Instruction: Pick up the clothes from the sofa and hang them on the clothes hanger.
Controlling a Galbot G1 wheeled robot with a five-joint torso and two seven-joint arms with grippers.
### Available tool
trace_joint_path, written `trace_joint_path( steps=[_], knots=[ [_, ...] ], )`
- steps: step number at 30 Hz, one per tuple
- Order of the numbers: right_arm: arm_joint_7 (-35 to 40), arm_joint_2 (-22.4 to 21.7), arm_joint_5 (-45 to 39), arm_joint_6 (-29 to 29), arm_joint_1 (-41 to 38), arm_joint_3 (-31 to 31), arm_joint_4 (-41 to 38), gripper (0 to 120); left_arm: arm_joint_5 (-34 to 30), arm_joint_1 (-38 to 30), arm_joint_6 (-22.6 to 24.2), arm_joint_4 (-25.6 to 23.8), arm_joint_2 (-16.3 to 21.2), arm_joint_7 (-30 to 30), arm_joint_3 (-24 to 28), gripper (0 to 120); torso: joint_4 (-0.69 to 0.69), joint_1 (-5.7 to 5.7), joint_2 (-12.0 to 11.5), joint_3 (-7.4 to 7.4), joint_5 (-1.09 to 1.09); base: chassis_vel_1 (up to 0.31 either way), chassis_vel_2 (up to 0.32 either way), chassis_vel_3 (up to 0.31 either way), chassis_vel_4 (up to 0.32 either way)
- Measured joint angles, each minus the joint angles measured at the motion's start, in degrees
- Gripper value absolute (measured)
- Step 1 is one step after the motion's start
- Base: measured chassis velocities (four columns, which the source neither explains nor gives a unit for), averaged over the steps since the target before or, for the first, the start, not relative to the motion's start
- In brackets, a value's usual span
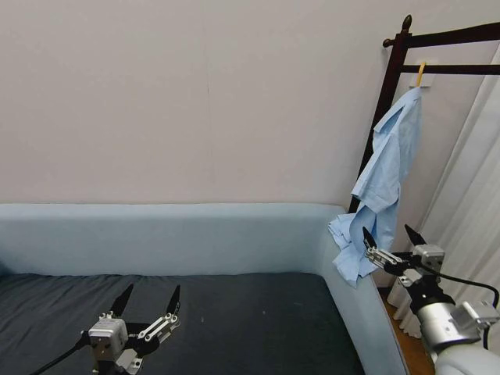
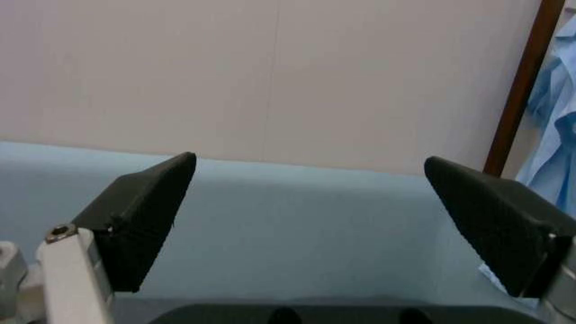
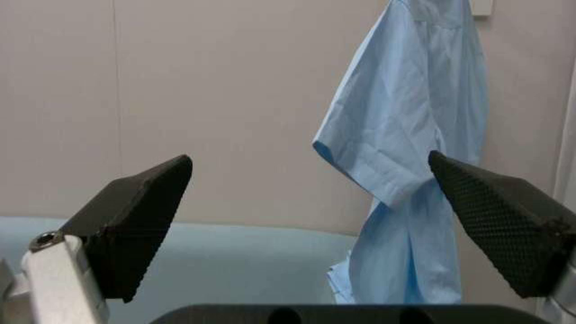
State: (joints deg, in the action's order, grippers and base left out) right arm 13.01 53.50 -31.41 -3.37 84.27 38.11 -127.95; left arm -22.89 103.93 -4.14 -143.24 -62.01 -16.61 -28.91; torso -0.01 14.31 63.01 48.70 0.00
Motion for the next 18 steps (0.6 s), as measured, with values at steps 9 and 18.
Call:
trace_joint_path(
  steps=[9, 18],
  knots=[
    [-4.1, 4.3, 6.2, -5.1, 11.7, 5.8, -3.5, 100, 0.0, 0.0, 0.0, 0.0, 0.0, 0.0, 0.0, 100, 0.0, 0.0, 0.0, 0.0, 0.0, 0.0, 0.0, 0.0, 0.0],
    [-5.3, 6.0, 8.5, -7.0, 15.2, 7.5, -4.5, 100, 0.0, 0.0, 0.0, 0.0, 0.0, 0.0, 0.0, 100, 0.01, 0.0, 0.0, 0.0, 0.0, 0.0, 0.0, 0.0, 0.0]
  ],
)
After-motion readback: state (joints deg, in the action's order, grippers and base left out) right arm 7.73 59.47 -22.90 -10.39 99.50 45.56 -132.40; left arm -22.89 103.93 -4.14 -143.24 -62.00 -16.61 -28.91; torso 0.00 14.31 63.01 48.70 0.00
